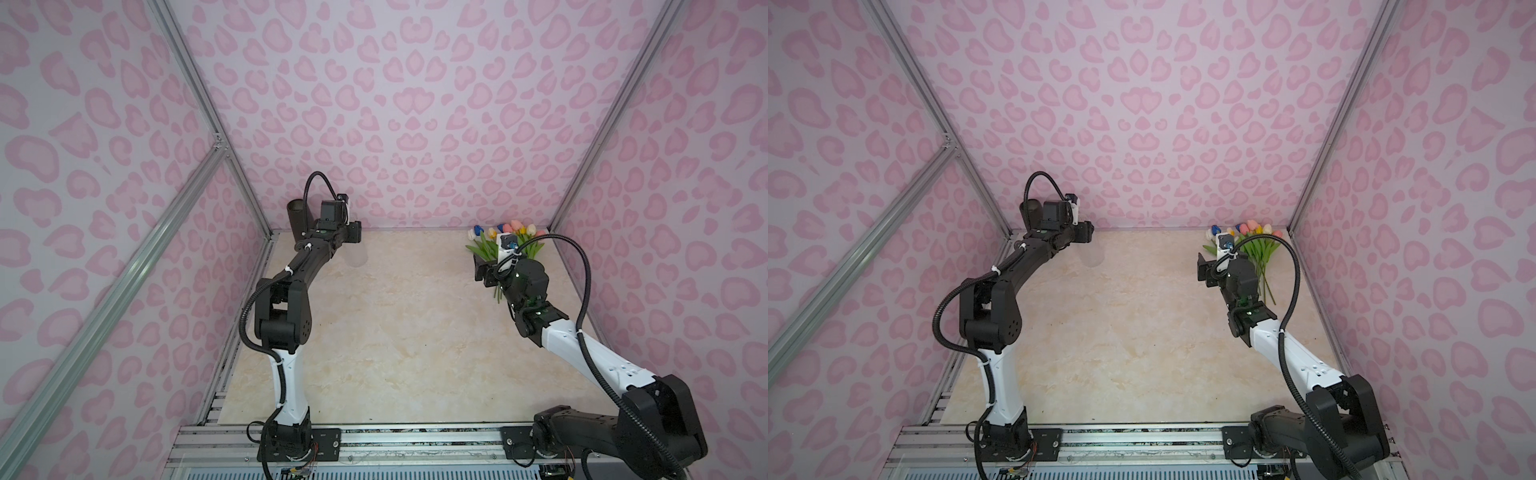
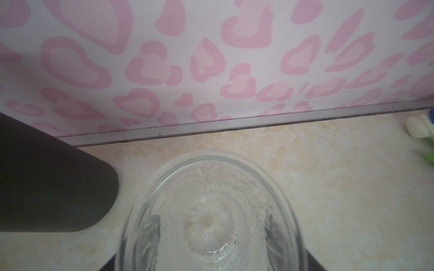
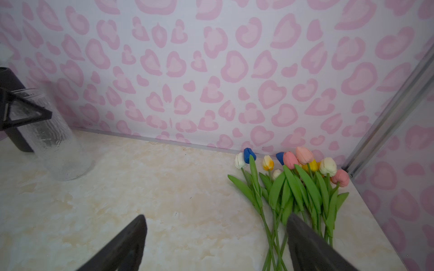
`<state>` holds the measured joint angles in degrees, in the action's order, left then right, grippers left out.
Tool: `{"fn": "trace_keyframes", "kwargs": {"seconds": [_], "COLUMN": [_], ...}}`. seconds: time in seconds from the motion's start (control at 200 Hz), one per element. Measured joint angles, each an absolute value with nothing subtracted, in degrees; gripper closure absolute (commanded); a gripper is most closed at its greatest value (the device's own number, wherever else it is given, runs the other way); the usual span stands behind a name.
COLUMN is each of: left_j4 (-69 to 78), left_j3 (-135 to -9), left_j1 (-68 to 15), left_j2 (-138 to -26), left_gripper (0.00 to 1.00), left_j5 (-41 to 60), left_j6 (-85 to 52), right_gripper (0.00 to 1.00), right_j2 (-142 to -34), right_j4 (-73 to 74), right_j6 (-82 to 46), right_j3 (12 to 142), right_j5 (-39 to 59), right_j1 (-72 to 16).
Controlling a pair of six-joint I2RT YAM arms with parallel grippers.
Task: Arrange the flowers into the vase
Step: 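Grasp the clear glass vase with the left gripper while the right hovers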
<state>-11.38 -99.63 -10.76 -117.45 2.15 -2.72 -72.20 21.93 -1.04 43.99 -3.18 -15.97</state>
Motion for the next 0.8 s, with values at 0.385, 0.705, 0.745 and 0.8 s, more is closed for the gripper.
{"fn": "trace_keyframes", "kwargs": {"seconds": [0.385, 0.705, 0.745, 0.8], "left_j4": [-2.6, 2.6, 3.3, 4.8], "left_j3": [-76.4, -70.8, -70.5, -70.1], "left_j1": [-24.1, -31.2, -31.6, -32.0], "left_j2": [-97.5, -95.2, -95.6, -96.5], "left_gripper": [0.90, 0.92, 0.91, 0.91], "left_j5": [4.7, 11.8, 13.2, 14.9], "left_j6": [-1.3, 0.3, 0.3, 0.3], "right_gripper": [0.11, 0.14, 0.15, 0.15], "right_j2": [-74.3, -79.0, -79.3, -79.8], "right_j4": [19.4, 16.4, 16.3, 16.1], "right_j6": [-7.0, -10.0, -10.4, -11.0], "right_j3": [46.5, 50.0, 50.0, 50.2], "right_j5": [-1.5, 0.1, 0.3, 0.7], "right_j1": [-10.9, -10.0, -10.1, -10.2]}}
